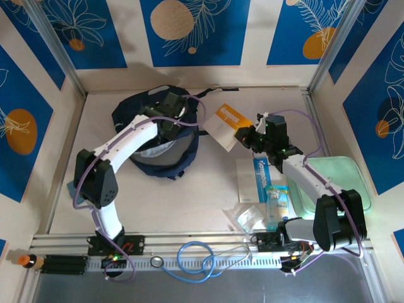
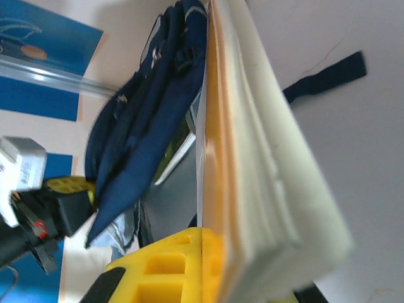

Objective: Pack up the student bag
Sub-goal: Open the student bag at the top-center of the table, then place the book in the student bag.

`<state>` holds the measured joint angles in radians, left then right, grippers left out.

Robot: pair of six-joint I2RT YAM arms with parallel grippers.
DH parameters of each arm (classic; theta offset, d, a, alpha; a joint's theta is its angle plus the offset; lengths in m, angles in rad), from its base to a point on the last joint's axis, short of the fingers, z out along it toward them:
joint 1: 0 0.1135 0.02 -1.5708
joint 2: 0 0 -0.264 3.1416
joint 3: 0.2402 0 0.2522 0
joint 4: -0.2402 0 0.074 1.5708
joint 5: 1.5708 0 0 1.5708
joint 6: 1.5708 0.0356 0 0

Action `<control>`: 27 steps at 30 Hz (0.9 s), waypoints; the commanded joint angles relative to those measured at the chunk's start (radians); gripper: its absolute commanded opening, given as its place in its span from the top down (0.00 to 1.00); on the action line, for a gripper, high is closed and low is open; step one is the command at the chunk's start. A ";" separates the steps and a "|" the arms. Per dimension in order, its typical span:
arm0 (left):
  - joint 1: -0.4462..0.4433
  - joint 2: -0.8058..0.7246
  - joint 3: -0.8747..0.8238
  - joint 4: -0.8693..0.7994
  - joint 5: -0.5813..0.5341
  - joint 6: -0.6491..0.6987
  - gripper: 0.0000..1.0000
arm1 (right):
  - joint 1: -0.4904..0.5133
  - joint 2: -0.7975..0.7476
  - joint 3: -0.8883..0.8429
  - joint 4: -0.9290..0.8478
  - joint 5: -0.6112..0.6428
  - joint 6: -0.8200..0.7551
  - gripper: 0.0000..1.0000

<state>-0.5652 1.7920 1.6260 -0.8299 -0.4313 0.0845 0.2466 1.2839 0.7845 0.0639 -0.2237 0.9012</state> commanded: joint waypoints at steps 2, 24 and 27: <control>0.001 -0.107 0.029 0.119 0.008 -0.077 1.00 | 0.048 -0.026 -0.027 0.067 -0.062 -0.010 0.97; 0.002 -0.159 0.056 0.210 0.291 -0.099 1.00 | 0.268 0.238 0.124 0.204 0.009 0.160 0.98; 0.002 -0.172 0.041 0.211 0.282 -0.092 1.00 | 0.297 0.325 0.206 0.186 0.049 0.178 0.98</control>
<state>-0.5629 1.6962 1.6318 -0.7097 -0.1799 0.0040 0.5240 1.5578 0.9188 0.2317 -0.2268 1.0481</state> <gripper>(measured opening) 0.061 0.059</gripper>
